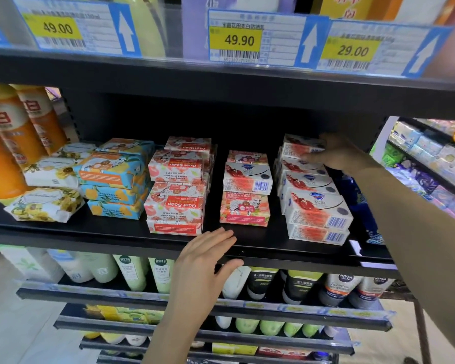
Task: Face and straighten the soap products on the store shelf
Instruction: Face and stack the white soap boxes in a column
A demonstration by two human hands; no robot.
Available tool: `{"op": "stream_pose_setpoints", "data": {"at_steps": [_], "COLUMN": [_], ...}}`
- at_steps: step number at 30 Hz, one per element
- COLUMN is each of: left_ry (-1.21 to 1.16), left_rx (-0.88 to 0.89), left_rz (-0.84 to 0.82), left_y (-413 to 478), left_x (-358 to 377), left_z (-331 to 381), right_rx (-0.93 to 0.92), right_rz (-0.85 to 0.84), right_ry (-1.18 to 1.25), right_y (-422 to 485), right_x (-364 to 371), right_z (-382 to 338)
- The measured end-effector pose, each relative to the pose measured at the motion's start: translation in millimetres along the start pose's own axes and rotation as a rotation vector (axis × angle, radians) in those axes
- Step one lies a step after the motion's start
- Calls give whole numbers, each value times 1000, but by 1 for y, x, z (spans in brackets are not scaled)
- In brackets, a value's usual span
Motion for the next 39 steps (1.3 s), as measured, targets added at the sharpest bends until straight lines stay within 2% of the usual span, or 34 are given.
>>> {"op": "stream_pose_setpoints", "data": {"at_steps": [5,10,14,18,22,25,30,33,39], "left_ry": [-8,13,-34,-298,-880,-1130,-1191,-1219,-1254], "left_rx": [-4,-32,-86,-294,-503,-561,-611,-628,-579], "left_rz": [-6,-11,-51,-92,-84,-100,-76,-37,-43], "left_y": [0,0,2,3,10,12,12,13,10], "left_x": [0,-1,-4,-22,-27,-24,-25,-27,-33], "left_z": [1,1,6,13,18,28,36,31,34], "right_rx": [-25,-128,-160,-242,-316,-379,-430,-422,-157], "right_rz": [114,145,137,135,128,140,134,86,-26], "right_ry": [60,126,284,340,400,417,407,517,945], "right_y": [-5,-50,-101,-159,-201,-222,-236,-238,-243], "right_x": [-11,-22,-20,-9,13,29,54,64,78], "right_z": [3,-14,-26,-43,-53,-60,-64,-65,-54]}}
Point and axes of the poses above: each hand's wrist, its own y-axis towards the middle knuckle, its own x-axis out of the palm, z = x × y, the point moved 8 cm from there along y, towards the middle knuckle, and after that the axes turned 2 degrees about -y, right-handed, at the moved point
